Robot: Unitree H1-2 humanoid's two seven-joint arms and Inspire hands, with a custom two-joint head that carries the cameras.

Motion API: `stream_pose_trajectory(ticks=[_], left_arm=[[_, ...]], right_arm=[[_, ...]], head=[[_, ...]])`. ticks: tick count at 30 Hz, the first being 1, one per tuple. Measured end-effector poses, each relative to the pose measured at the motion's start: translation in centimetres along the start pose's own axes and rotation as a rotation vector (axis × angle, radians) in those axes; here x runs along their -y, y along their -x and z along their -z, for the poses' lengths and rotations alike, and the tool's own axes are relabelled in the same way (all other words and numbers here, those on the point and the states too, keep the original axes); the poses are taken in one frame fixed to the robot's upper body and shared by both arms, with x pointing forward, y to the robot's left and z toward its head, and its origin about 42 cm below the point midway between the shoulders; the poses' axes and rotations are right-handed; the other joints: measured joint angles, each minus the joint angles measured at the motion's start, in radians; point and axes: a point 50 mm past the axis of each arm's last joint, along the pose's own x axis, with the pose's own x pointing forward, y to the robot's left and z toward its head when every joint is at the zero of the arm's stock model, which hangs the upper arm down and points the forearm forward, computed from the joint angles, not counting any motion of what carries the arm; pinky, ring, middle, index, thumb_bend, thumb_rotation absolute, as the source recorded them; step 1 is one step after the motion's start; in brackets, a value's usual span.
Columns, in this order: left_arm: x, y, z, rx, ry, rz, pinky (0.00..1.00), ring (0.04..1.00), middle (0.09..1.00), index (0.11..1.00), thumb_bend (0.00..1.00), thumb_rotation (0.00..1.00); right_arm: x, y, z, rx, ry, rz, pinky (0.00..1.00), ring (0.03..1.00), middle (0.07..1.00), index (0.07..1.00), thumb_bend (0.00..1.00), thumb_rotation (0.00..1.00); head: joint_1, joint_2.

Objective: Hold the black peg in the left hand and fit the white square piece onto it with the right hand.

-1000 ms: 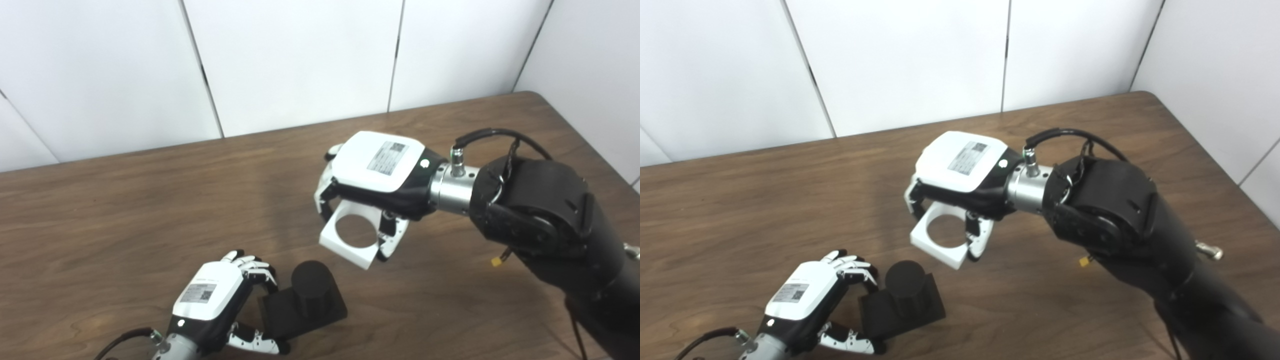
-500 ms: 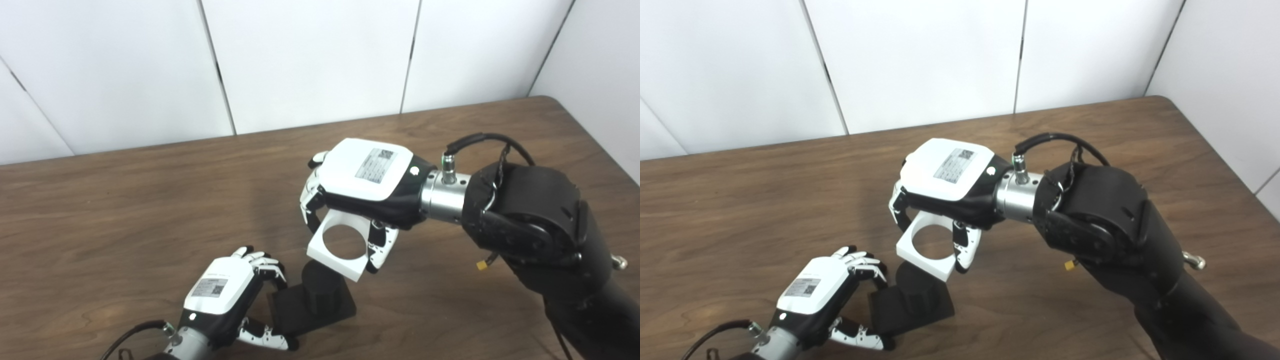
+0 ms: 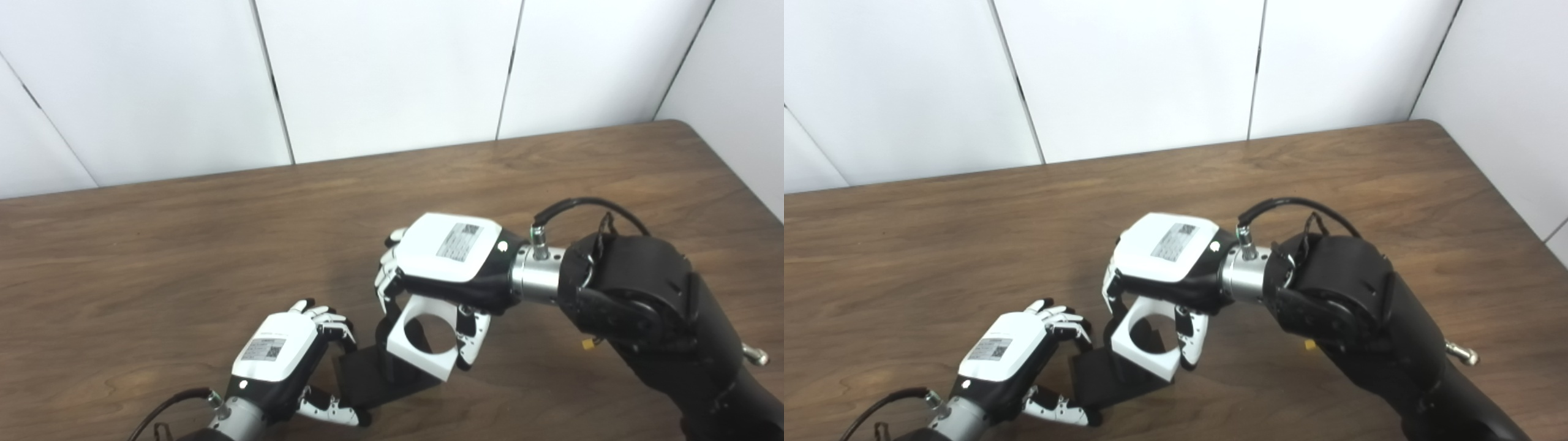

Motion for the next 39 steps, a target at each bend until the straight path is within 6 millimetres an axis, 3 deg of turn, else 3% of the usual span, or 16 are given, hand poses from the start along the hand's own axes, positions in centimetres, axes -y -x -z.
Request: stream_pose_trajectory(ticks=[39], left_arm=[[0.1,0.0,-0.2,-0.001,0.007,-0.007,0.97,0.869,0.788,0.488,0.51,0.05]], right_arm=[[0.2,-2.1,-0.8,0.027,-0.01,0.043,0.92,0.842,0.762,0.483,0.52,0.13]], head=[[0.008,0.011]])
